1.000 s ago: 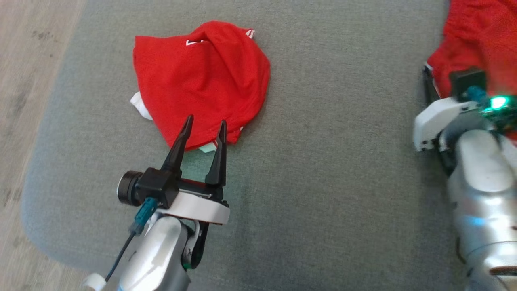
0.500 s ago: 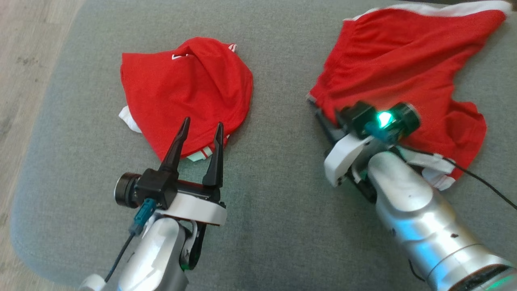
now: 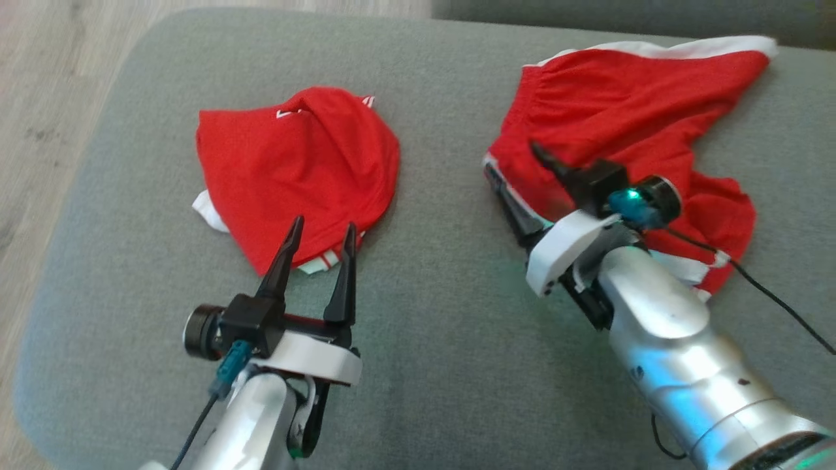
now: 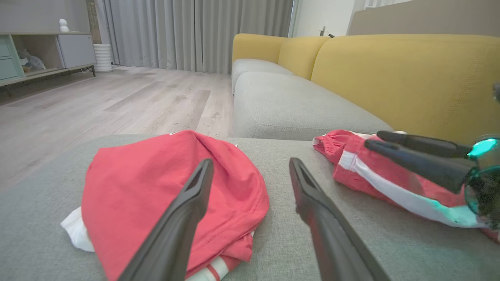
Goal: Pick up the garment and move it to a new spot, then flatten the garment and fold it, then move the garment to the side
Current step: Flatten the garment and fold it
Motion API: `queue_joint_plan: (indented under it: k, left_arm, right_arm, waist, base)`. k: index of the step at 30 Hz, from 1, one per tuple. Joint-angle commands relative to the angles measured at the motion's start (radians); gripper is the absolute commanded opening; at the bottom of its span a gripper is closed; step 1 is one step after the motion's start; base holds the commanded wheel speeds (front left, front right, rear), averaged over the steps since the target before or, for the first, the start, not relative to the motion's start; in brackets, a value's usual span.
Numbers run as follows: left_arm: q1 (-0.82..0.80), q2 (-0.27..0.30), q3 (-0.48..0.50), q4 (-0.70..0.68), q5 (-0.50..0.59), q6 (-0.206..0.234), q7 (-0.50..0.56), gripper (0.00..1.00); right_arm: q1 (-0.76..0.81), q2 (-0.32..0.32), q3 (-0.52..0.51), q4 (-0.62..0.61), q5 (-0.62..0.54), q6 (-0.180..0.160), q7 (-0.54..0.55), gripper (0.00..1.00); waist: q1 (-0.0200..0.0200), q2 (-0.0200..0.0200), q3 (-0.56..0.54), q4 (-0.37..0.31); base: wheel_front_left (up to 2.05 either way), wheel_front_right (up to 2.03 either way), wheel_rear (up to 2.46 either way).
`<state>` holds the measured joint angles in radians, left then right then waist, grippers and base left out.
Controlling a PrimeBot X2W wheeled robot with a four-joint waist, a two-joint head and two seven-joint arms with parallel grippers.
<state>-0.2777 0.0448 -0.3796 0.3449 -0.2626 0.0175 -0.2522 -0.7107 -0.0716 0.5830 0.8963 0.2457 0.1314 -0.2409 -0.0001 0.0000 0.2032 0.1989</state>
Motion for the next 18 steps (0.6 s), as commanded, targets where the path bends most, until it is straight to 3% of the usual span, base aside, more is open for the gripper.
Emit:
queue_joint_plan:
  k: [1, 9, 15, 18]
  left_arm:
    - [-0.01, 0.005, 0.045, -0.031, 0.008, 0.0, -0.01, 1.0]
    - [0.019, 0.005, 0.07, -0.042, 0.021, -0.003, -0.01, 1.0]
    - [0.03, 0.005, 0.084, -0.053, 0.026, -0.007, -0.01, 1.0]
    - [0.03, 0.005, 0.081, -0.056, 0.028, -0.01, -0.01, 1.0]
  right_arm:
    - [0.006, 0.019, -0.023, -0.044, 0.01, -0.001, -0.015, 1.0]
    - [0.145, -0.034, -0.264, -0.175, 0.028, -0.001, -0.02, 1.0]
    - [0.313, -0.023, -0.535, -0.318, -0.098, -0.001, -0.021, 1.0]
    - [0.376, 0.002, -0.61, -0.357, -0.164, -0.001, -0.02, 1.0]
  waist:
    - [0.0001, 0.0, -0.017, -0.016]
    - [0.0001, 0.0, -0.056, -0.072]
    - [0.0001, 0.0, -0.058, -0.111]
    - [0.0001, 0.0, -0.049, -0.123]
  base:
    - [0.0, 0.0, 0.0]
    - [0.0, 0.0, 0.0]
    - [0.0, 0.0, 0.0]
    - [0.0, 0.0, 0.0]
